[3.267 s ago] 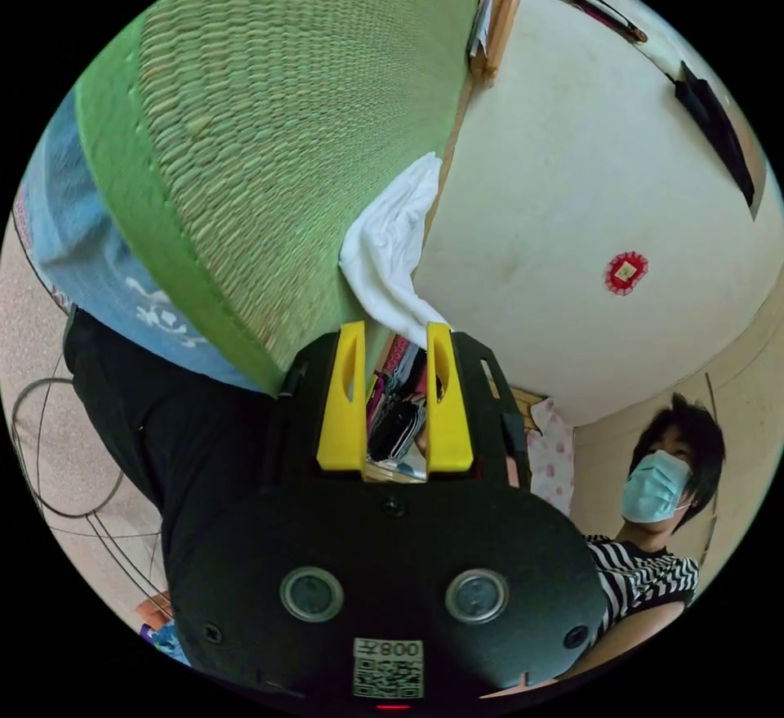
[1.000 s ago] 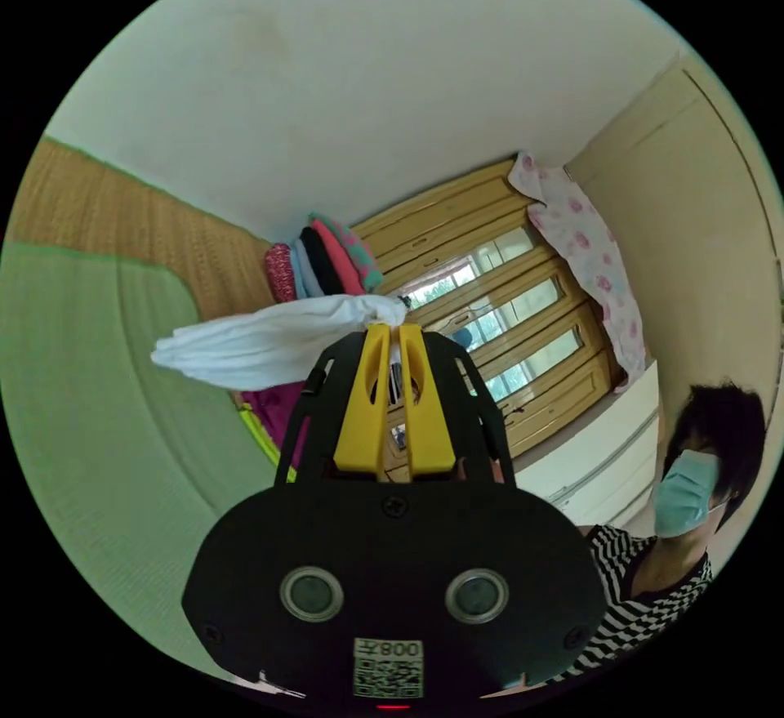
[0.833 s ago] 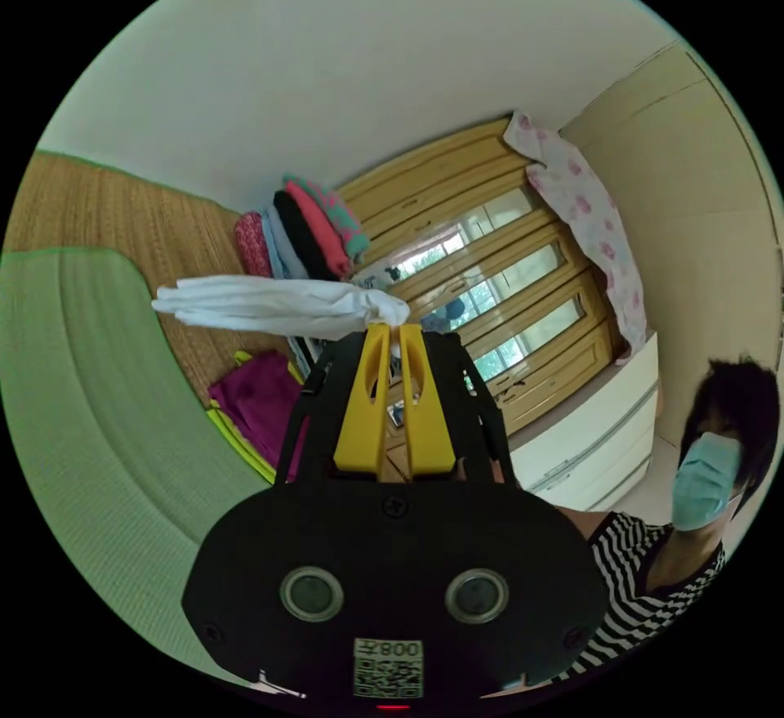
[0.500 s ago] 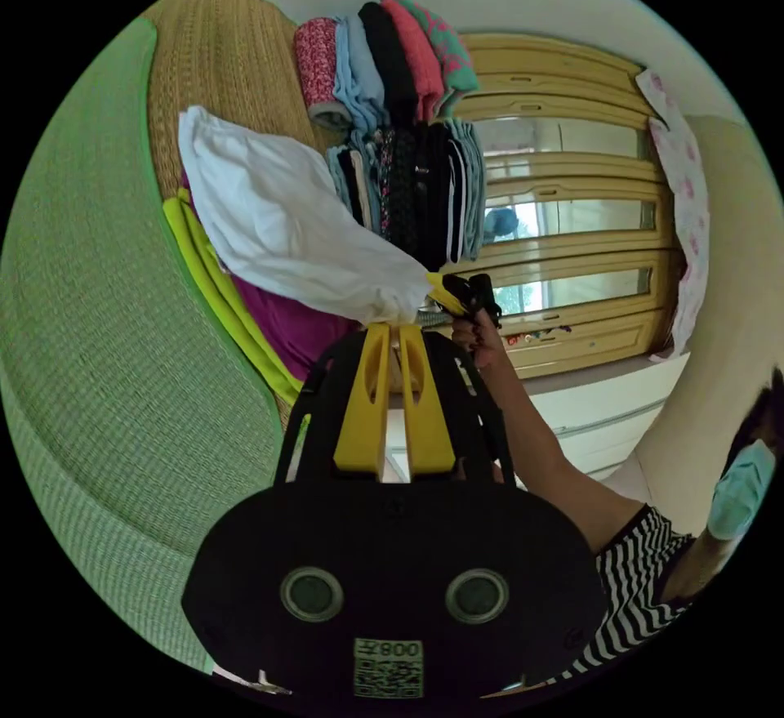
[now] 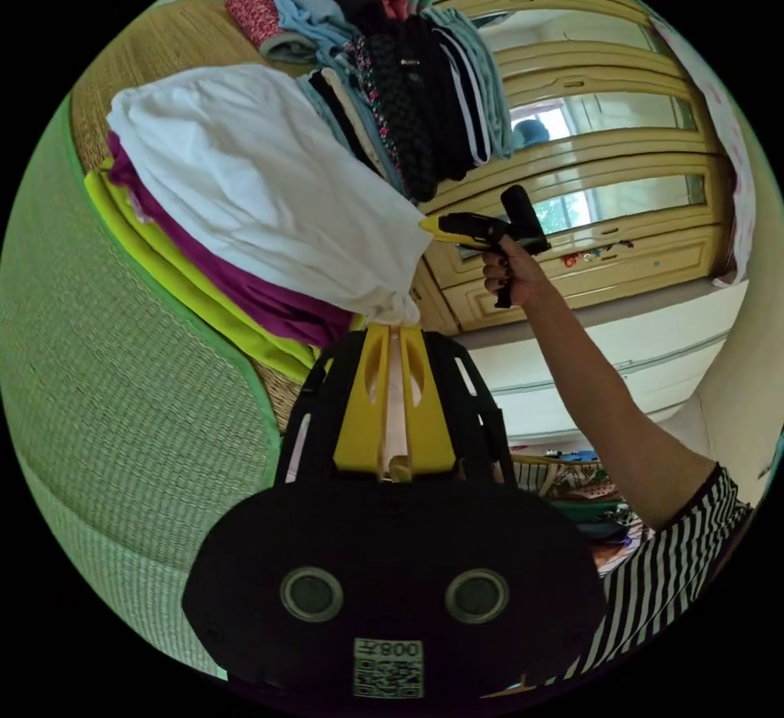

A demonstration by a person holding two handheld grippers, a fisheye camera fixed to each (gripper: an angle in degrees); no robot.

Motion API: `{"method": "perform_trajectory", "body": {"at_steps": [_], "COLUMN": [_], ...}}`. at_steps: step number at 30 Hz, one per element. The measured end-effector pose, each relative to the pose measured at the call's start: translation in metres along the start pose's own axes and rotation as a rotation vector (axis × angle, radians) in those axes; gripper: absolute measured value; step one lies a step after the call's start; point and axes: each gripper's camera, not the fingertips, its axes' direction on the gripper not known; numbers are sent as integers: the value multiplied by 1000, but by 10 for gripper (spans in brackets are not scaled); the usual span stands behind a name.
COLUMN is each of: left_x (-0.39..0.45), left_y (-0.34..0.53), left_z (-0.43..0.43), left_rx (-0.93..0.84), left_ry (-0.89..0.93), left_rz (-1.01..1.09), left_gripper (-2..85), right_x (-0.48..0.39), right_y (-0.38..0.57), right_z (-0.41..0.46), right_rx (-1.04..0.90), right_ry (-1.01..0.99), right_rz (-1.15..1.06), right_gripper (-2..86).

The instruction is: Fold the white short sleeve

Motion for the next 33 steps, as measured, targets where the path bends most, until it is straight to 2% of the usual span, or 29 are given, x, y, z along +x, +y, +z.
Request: {"method": "perform_trajectory", "body": {"at_steps": [5,9,15,18,22,26,29,31,33], "left_x": [-1,-4,12,26,35,27,25,27,29], "left_y": [-29,-38,-46,-55,-74,-83,-77,-74,-71], "left_z": [49,70,74,58,51,89,99,98,100], "left_rx": [-119,-142,-163,-94,-25,-168,-181,-179,-199], "left_ry": [-35,-20,28,14,-124,-253,-262,-261,-265], "left_rz": [-31,-63,43,124,183,175,172,177,180], "left_gripper": [13,8,4,3,3,2,2,1,1], "right_x": [7,2,-2,-10,-39,-86,-129,-143,-145], "right_y": [-9,-9,11,24,46,73,88,89,93], "right_z": [8,16,18,18,16,30,72,117,138], "right_rx": [5,4,85,132,227,308,275,167,145], "right_ry": [57,113,95,116,280,241,380,560,606], "right_rz": [44,40,47,53,47,-77,-178,-214,-201], "right_gripper": [17,18,14,8,2,1,1,2,2]}}
